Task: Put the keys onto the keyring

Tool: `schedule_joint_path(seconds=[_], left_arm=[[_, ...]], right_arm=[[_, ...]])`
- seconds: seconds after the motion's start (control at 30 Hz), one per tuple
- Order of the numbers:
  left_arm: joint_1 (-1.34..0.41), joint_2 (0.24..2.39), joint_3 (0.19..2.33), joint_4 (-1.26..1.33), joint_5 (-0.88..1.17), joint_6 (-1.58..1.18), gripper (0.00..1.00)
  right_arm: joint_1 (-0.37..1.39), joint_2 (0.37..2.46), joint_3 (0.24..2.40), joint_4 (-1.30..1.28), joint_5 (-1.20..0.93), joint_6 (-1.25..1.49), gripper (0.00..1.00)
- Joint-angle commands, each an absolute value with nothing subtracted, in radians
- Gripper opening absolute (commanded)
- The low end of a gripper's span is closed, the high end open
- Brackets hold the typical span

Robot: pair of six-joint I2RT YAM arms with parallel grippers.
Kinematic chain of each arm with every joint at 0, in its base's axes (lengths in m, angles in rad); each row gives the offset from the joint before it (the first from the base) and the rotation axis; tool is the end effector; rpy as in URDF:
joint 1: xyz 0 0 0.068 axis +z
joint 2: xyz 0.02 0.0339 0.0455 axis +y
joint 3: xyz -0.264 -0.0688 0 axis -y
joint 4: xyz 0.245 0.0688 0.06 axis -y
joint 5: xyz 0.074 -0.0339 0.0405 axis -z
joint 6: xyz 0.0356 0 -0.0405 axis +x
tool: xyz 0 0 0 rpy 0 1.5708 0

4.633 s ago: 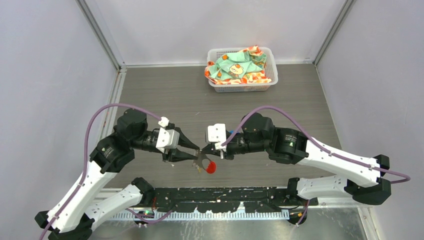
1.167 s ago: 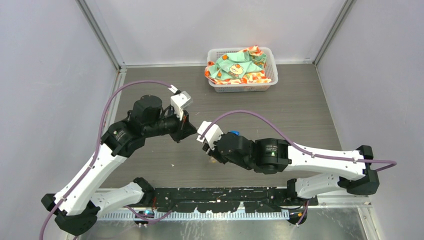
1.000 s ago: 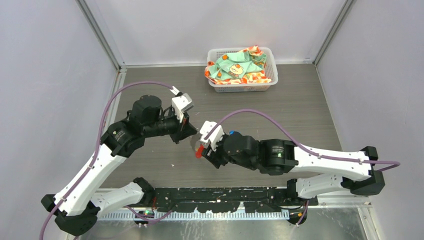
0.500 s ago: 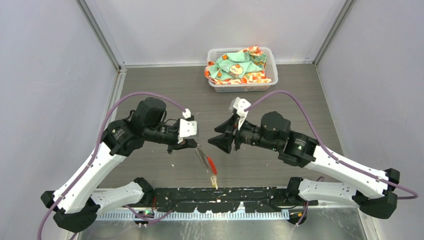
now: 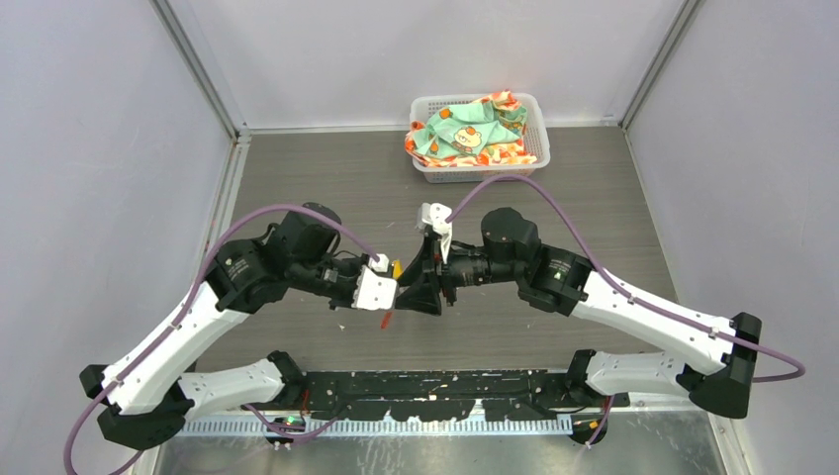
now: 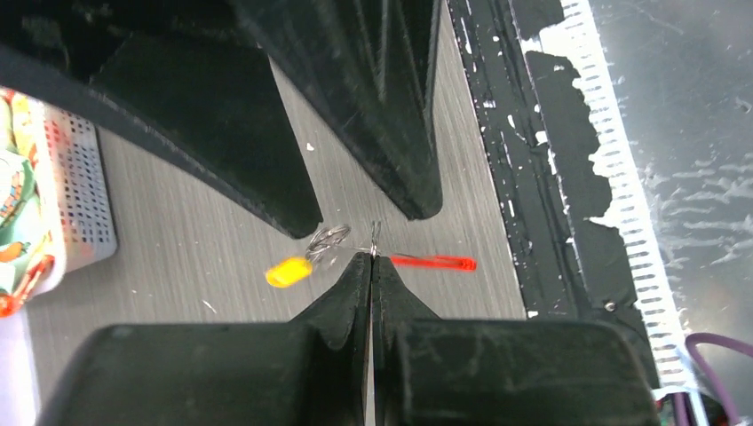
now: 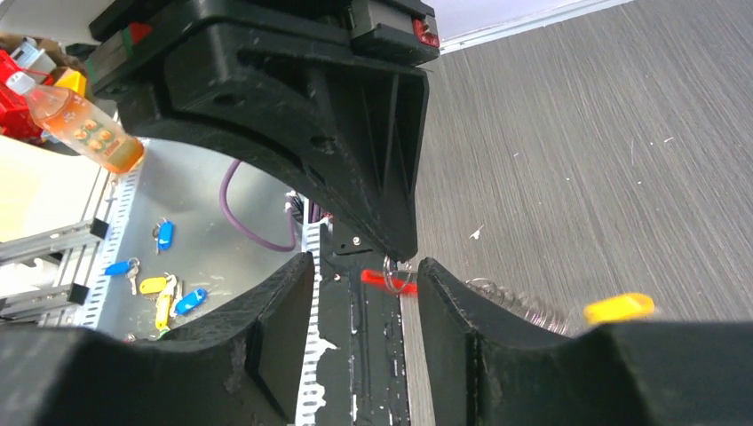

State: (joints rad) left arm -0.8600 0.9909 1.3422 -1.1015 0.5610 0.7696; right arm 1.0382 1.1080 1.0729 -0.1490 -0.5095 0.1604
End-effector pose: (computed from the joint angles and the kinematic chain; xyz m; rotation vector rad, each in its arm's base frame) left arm 0.0906 -0.1343 0.4040 1.8380 1.3439 -0.6946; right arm 0.1132 0.2263 0.3819 -1.1682 1.5303 1.2866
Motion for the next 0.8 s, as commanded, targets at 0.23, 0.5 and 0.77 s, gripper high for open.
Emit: schedule_joint_path(seconds=[0.23, 0.5, 0.77], left_arm=[[-0.912, 1.002, 1.4, -1.109, 0.482, 0.853, 0.0], [-0.927, 1.005, 1.413, -1.098, 0.475, 0.834, 0.0], [-0.938, 1.012, 1.425, -1.105, 0.466, 0.822, 0.0]], right_arm=[[1.042, 1.139, 1.138, -0.226, -0.482, 0.043, 0.48], [1.084, 1.135, 1.122, -0.203, -0.382, 0.005, 0.37], [1.122, 1.142, 1.126, -0.218, -0.331, -0.038, 0.35]])
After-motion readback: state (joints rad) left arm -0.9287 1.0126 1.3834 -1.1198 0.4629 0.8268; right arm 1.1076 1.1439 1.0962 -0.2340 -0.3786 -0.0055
